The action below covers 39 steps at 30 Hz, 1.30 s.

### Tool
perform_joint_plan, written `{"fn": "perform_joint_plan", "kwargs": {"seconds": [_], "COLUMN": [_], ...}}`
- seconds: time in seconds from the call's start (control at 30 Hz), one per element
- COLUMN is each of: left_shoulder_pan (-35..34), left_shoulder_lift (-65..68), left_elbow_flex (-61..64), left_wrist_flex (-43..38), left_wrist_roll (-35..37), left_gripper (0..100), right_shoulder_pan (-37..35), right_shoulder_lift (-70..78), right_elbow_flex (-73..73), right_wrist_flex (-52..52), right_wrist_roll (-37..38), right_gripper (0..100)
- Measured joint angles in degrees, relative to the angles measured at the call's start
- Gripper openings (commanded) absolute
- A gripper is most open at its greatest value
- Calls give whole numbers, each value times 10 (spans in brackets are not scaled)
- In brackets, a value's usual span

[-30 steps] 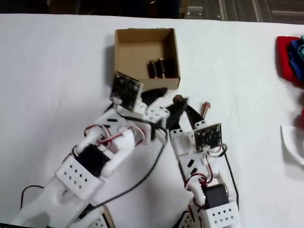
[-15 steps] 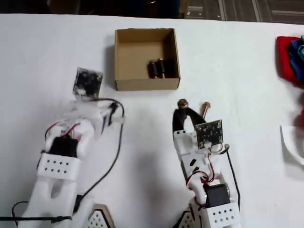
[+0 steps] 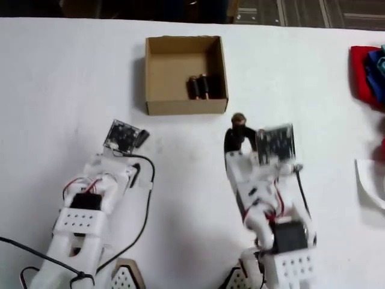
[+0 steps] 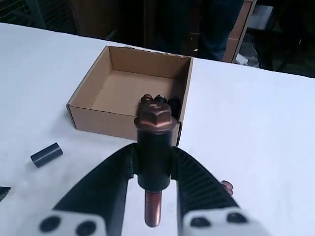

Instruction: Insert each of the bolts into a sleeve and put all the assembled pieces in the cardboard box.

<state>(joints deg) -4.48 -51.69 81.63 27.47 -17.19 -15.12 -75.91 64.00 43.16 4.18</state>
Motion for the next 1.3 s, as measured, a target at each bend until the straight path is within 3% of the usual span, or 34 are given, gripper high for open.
{"fn": "perform_joint_plan", "kwargs": {"seconds": [0.2,0.5,0.87,1.13,1.3], "left_shoulder_pan": [0,0,0,0,0], "left_shoulder_lift": [1,1,1,1,1], "left_elbow_flex": [11,11,11,11,11], "left_wrist_flex": [-21,-22,-22,-22,-22], "left_wrist_roll": [0,0,0,0,0], "left_gripper": [211,211,211,211,211], "right_shoulder_pan": [11,-18,-20,-25,-36], "right_shoulder_lift": [308,578,1041,1367,1473], "right_elbow_flex": [-199,-377,-968,-1396,-1522], "right_wrist_flex": [36,27,193,204,204], "right_wrist_roll": [-3,-3,-3,-3,-3], "right_gripper": [20,19,19,19,19]}}
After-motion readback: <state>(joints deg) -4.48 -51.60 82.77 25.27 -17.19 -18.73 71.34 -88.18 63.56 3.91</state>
